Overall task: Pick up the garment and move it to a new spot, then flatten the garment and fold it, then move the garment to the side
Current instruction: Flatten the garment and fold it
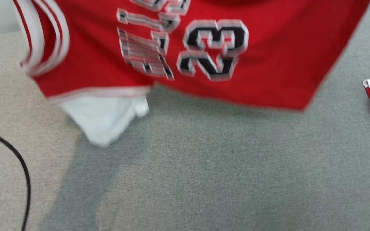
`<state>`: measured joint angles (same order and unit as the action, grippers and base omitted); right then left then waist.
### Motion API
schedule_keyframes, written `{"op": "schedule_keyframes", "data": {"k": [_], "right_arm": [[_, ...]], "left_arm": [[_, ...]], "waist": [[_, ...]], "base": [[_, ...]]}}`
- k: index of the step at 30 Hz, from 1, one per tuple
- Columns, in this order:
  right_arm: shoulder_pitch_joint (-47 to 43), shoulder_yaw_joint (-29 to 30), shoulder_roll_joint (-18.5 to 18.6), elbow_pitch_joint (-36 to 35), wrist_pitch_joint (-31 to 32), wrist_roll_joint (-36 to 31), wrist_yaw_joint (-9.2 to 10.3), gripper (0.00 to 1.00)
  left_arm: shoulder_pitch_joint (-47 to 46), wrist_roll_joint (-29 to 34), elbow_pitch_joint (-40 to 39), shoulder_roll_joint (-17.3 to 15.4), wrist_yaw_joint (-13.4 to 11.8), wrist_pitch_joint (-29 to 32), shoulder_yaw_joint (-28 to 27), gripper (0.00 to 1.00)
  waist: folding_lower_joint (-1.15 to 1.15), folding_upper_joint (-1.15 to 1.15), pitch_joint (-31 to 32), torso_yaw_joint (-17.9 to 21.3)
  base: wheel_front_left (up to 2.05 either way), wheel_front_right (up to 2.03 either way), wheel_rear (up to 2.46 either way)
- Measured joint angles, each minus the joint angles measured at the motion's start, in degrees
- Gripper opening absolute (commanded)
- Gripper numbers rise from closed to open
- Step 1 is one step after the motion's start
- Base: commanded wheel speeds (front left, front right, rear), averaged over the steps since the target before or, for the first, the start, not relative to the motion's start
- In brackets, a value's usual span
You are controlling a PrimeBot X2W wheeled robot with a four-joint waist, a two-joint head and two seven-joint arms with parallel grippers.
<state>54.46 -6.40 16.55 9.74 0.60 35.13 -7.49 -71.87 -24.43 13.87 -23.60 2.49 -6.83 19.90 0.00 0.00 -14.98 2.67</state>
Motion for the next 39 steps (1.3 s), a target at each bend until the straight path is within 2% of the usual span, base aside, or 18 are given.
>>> {"op": "schedule_keyframes", "data": {"k": [4, 9, 15, 16, 22, 26, 28, 33, 35, 39], "right_arm": [[11.0, -2.4, -1.6, 12.3, -3.9, -0.3, 0.00, 0.00], [23.7, -3.3, -4.7, 27.9, -9.8, -1.0, 0.00, 0.00], [31.9, -5.0, -8.3, 42.3, -13.7, -2.4, 0.00, 0.00], [33.2, -6.4, -8.6, 45.3, -13.9, -2.9, 0.00, 0.00], [31.0, -12.0, -8.3, 48.7, -14.3, -0.9, 0.00, 0.00], [23.4, -15.8, -6.6, 46.2, -14.8, 4.1, 0.00, 0.00], [18.8, -17.5, -5.1, 43.5, -14.9, 6.7, 0.00, 0.00], [4.8, -20.1, -2.0, 35.6, -15.5, 13.3, 0.00, 0.00], [-1.1, -19.8, -1.0, 31.9, -15.5, 14.5, 0.00, 0.00], [-12.3, -17.0, -0.8, 25.4, -15.6, 14.2, 0.00, 0.00]], "left_arm": [[-8.8, 2.1, 12.4, 0.4, 1.8, -1.7, 1.7, 0.00], [-18.9, 4.0, 25.4, 0.6, 2.6, -4.3, 2.4, 0.00], [-24.5, 3.8, 36.1, 1.4, 3.6, -6.4, 2.9, 0.00], [-25.0, 3.2, 38.7, 2.7, 4.1, -6.8, 3.4, 0.00], [-19.1, -3.8, 44.6, 6.9, 4.6, -7.5, 1.0, 0.00], [-9.7, -7.9, 42.4, 8.6, 4.7, -7.9, -3.5, 0.00], [-3.6, -7.2, 37.8, 8.9, 4.4, -8.0, -4.6, 0.00], [15.4, -5.2, 22.2, 10.5, 1.4, -8.1, -9.9, 0.00], [23.6, -4.3, 16.3, 11.6, 0.5, -8.1, -11.1, 0.00], [39.0, -2.6, 6.8, 11.6, -1.7, -8.1, -13.4, 0.00]], "waist": [[0.00, 0.00, -2.3, 0.8], [0.00, 0.00, -5.3, 1.9], [0.00, 0.00, -9.0, 2.5], [0.00, 0.00, -10.2, 2.3], [0.00, 0.00, -13.4, 0.5], [0.00, 0.00, -14.4, -1.1], [0.00, 0.00, -14.4, -2.0], [0.00, 0.00, -13.0, -2.9], [0.00, 0.00, -12.0, -3.0], [0.00, 0.00, -9.6, -2.7]], "base": [[0.00, 0.00, 0.00], [0.00, 0.00, 0.00], [0.00, 0.00, 0.00], [0.00, 0.00, 0.00], [0.00, 0.00, 0.00], [0.00, 0.00, 0.00], [0.00, 0.00, 0.00], [0.00, 0.00, 0.00], [0.00, 0.00, 0.00], [0.00, 0.00, 0.00]]}}
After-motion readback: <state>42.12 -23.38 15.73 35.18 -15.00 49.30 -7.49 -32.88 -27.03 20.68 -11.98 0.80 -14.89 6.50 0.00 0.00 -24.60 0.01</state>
